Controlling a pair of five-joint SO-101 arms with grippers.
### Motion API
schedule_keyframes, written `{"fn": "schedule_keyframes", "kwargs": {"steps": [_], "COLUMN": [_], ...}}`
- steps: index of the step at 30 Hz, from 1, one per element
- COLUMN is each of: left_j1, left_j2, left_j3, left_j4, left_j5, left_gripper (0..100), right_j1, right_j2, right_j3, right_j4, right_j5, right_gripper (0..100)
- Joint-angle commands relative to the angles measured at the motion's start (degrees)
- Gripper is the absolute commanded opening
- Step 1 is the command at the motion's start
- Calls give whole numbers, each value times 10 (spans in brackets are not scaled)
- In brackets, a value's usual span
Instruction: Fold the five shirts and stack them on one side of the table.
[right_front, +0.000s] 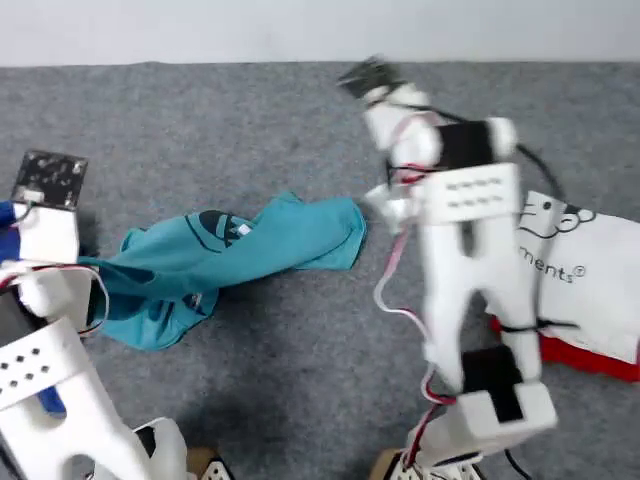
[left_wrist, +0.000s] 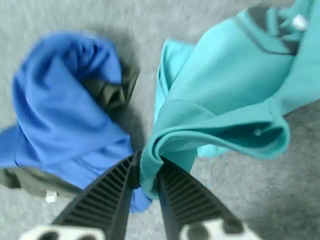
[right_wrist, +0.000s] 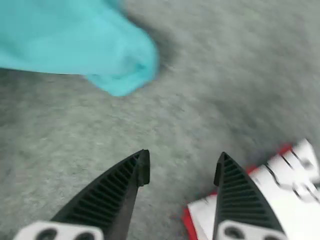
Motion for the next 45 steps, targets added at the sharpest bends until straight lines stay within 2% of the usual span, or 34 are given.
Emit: {"fn": "schedule_keyframes", "kwargs": {"steps": [1,4,7,11,19,27,29,33,34,35,39,45], "left_j1": [-23,-25,-25,-23,-22,-22,-22,-22,-22,-21,-21,-18], "left_j2": [-15,-15,-15,-15,-15,-15,-15,-15,-15,-15,-15,-15], "left_j3": [54,93,116,128,139,139,139,139,139,138,120,17], "left_j4": [-47,-70,-90,-103,-108,-105,-105,-107,-107,-108,-107,-108], "left_j5": [-12,-12,-12,-12,-12,-11,-11,-11,-11,-11,-9,68], "left_gripper": [5,5,5,5,5,5,5,5,5,5,5,5], "right_j1": [-45,-82,-115,-144,-160,-161,-167,-170,-168,-166,-156,-127], "right_j2": [55,120,194,292,494,658,668,663,660,654,623,527], "right_j3": [-22,-63,-117,-207,-403,-531,-555,-607,-625,-644,-715,-715], "right_j4": [-22,-56,-75,-99,-161,-135,-118,-80,-65,-48,9,23], "right_j5": [-5,-9,-47,-52,-51,-33,-4,39,45,47,50,51], "right_gripper": [217,259,308,318,318,316,270,24,1,28,13,10]}}
